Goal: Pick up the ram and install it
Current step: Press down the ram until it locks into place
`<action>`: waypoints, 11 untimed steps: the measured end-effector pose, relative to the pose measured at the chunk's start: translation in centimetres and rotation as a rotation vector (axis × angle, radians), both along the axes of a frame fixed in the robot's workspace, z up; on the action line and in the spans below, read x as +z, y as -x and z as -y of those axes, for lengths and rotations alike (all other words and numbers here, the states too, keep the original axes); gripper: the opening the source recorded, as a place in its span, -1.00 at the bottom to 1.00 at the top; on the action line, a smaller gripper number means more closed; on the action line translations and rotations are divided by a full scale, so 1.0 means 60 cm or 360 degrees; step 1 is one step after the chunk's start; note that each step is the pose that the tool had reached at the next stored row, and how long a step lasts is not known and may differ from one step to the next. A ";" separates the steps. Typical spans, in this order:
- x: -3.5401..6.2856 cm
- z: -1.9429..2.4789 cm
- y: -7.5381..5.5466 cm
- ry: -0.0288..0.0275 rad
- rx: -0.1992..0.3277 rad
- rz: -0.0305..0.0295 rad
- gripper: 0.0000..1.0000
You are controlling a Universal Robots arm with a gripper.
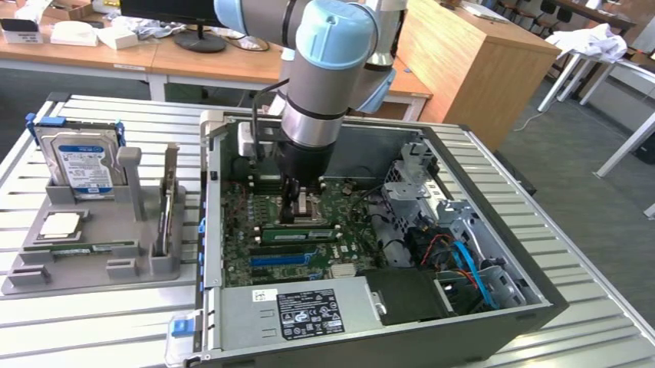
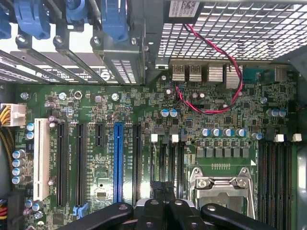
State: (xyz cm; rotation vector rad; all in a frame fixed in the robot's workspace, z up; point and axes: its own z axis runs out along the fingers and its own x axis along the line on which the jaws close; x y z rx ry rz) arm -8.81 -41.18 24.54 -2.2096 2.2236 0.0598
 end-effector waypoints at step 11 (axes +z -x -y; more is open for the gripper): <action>0.000 0.0025 0.000 0.00000 0.0000 0.00000 -0.80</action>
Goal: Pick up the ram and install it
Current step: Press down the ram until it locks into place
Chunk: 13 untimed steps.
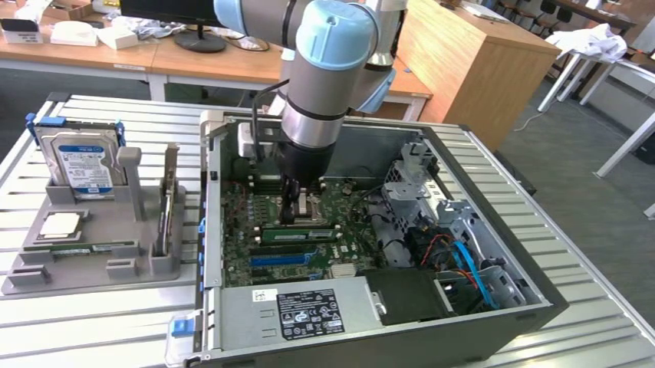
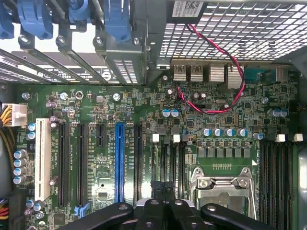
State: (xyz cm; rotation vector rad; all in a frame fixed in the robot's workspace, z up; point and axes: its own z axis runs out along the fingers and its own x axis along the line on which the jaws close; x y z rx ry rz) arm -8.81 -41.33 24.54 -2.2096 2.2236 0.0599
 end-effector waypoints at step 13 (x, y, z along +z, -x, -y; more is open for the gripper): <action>-0.008 0.0002 0.000 0.00002 0.0000 -0.00002 -0.80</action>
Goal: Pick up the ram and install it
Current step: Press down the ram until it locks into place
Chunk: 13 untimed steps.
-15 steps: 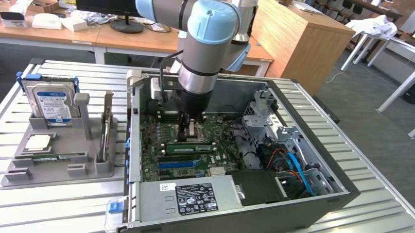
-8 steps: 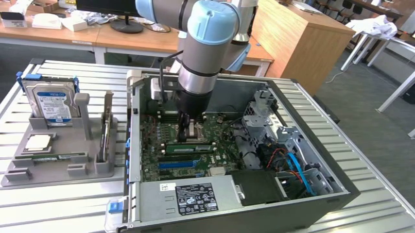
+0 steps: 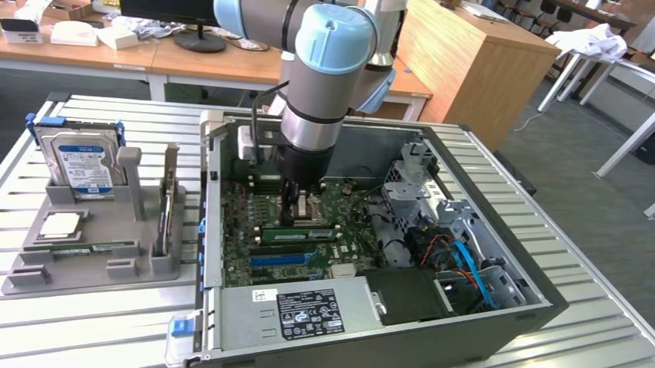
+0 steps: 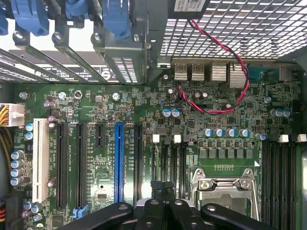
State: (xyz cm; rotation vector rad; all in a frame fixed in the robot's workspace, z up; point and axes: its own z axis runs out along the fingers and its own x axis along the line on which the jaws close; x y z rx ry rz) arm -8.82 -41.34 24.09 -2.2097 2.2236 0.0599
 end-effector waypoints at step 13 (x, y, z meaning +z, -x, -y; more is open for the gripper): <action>-0.004 0.0024 0.000 -0.00008 0.0000 0.00001 -0.80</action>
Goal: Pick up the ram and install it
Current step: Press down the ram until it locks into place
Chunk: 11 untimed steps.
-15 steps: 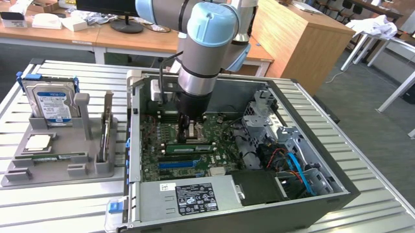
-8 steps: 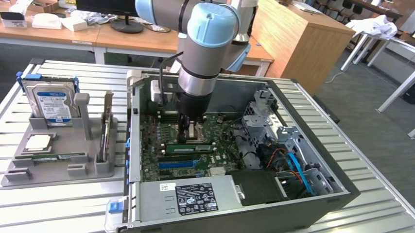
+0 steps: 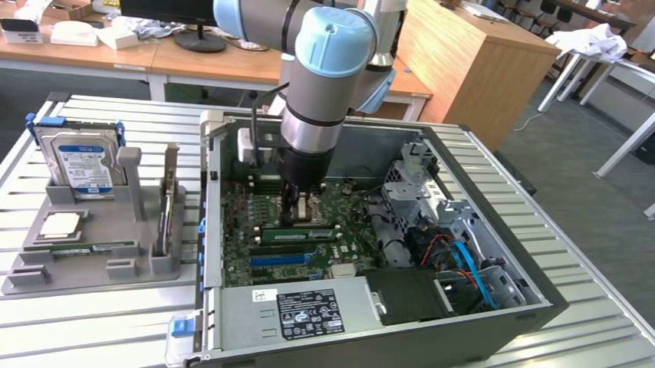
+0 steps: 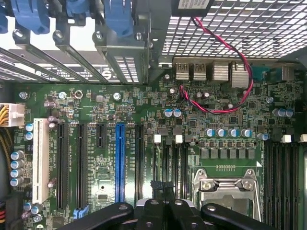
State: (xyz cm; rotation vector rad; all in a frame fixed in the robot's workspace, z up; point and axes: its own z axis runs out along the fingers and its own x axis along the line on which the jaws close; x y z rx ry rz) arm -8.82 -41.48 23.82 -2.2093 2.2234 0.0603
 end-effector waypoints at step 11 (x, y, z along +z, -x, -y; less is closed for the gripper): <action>-0.004 0.0000 0.000 -0.00004 0.0000 0.00001 -0.80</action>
